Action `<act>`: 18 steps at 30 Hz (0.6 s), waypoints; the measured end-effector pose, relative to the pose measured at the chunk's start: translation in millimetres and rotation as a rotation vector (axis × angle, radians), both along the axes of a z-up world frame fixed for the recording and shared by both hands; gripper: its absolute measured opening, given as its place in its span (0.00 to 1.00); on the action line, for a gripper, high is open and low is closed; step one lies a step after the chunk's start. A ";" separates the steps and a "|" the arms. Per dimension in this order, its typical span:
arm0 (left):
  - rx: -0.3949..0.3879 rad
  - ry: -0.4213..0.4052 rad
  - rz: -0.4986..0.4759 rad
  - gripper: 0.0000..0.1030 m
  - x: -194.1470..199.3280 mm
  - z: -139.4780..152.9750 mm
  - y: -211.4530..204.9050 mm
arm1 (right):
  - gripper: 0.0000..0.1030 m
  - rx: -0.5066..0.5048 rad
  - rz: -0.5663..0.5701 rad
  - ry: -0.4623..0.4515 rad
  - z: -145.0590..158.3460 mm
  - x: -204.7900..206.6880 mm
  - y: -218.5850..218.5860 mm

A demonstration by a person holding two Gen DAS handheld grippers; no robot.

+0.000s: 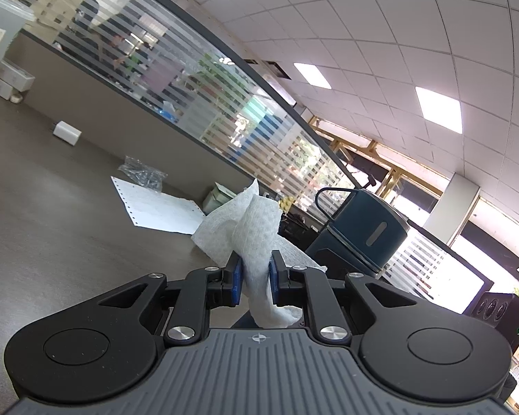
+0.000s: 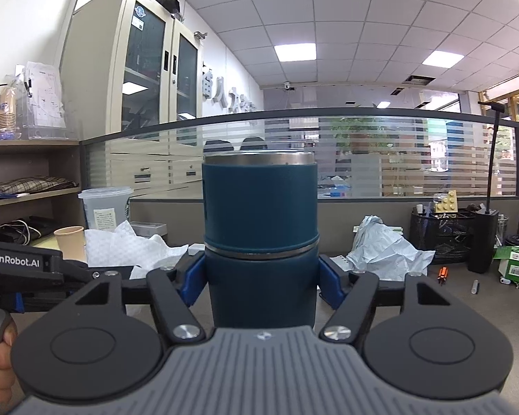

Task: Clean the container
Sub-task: 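Lower the blue bottle upright with the right gripper, moving it away from the wipe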

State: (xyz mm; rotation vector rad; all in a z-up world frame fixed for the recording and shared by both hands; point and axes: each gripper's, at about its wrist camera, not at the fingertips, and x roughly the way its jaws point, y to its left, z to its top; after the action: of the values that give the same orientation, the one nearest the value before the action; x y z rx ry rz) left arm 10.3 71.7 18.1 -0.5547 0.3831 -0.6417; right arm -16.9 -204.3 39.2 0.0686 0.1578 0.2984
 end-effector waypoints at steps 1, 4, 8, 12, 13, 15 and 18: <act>0.000 -0.001 -0.001 0.19 -0.1 -0.2 -0.1 | 0.67 -0.002 0.013 0.001 0.5 0.3 -1.1; 0.002 -0.004 -0.005 0.19 -1.1 0.0 -1.0 | 0.67 -0.003 0.066 0.002 1.2 2.5 -6.9; 0.000 -0.008 -0.018 0.21 -0.9 0.0 -1.8 | 0.67 -0.001 0.177 -0.003 1.3 7.2 -19.9; 0.002 -0.019 -0.038 0.22 -0.8 0.3 -5.3 | 0.67 0.003 0.303 0.004 3.6 14.6 -34.7; 0.002 -0.021 -0.041 0.22 -0.9 0.4 -6.1 | 0.67 0.002 0.330 0.008 4.7 16.8 -37.5; 0.003 -0.024 -0.048 0.22 -1.2 0.6 -7.5 | 0.67 0.000 0.367 0.011 6.0 19.3 -39.9; 0.006 -0.028 -0.054 0.22 -1.8 1.1 -9.0 | 0.67 -0.005 0.414 0.013 7.7 22.2 -42.1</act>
State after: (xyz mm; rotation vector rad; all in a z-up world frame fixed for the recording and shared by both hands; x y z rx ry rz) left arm 8.5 62.7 19.2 -0.5308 0.3743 -0.6992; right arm 5.3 -246.4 46.9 0.0323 0.1850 0.7110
